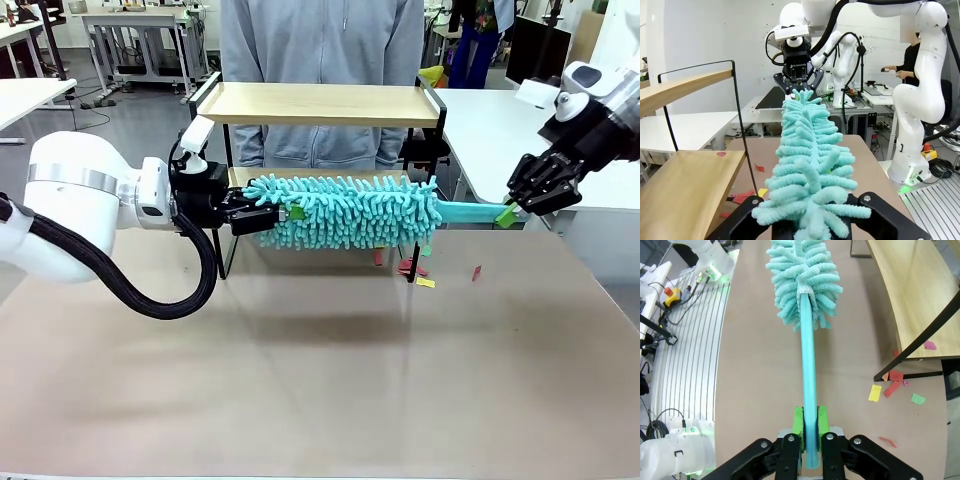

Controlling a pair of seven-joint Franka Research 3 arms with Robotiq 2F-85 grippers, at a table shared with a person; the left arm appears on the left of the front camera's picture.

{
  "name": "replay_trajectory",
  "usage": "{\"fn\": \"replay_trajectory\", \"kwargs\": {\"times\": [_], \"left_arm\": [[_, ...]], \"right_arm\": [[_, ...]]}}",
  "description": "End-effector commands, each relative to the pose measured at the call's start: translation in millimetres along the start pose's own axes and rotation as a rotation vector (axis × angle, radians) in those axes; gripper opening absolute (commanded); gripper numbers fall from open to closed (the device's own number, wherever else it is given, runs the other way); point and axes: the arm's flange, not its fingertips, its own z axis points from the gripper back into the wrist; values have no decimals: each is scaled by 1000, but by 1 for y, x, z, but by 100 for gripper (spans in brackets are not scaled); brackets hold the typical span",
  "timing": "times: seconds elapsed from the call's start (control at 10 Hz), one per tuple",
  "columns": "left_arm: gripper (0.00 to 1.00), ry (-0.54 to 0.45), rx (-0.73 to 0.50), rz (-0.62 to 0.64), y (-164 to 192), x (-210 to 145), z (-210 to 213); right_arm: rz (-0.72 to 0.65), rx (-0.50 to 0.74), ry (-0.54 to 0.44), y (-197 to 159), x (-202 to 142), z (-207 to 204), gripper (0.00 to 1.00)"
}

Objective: Clean the shelf.
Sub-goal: Hand the Duster back to the human.

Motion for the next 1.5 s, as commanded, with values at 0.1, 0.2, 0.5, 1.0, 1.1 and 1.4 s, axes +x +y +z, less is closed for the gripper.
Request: {"fn": "replay_trajectory", "kwargs": {"times": [0.1,0.2,0.5,1.0,1.1,1.4], "left_arm": [[0,0,-5,0,-1,0,-2],[0,0,-5,0,-1,0,-2],[0,0,-5,0,-1,0,-2],[0,0,-5,0,-1,0,-2],[18,1,-1,3,-1,-1,-1],[18,-46,98,-45,4,53,37]], "right_arm": [[0,0,0,0,0,0,71],[16,6,-29,6,3,6,72],[-4,-3,-215,16,-8,41,100],[-117,-123,-532,19,-79,107,100],[-123,-65,-551,13,-85,107,100],[-142,-121,-469,28,-74,107,100]]}}
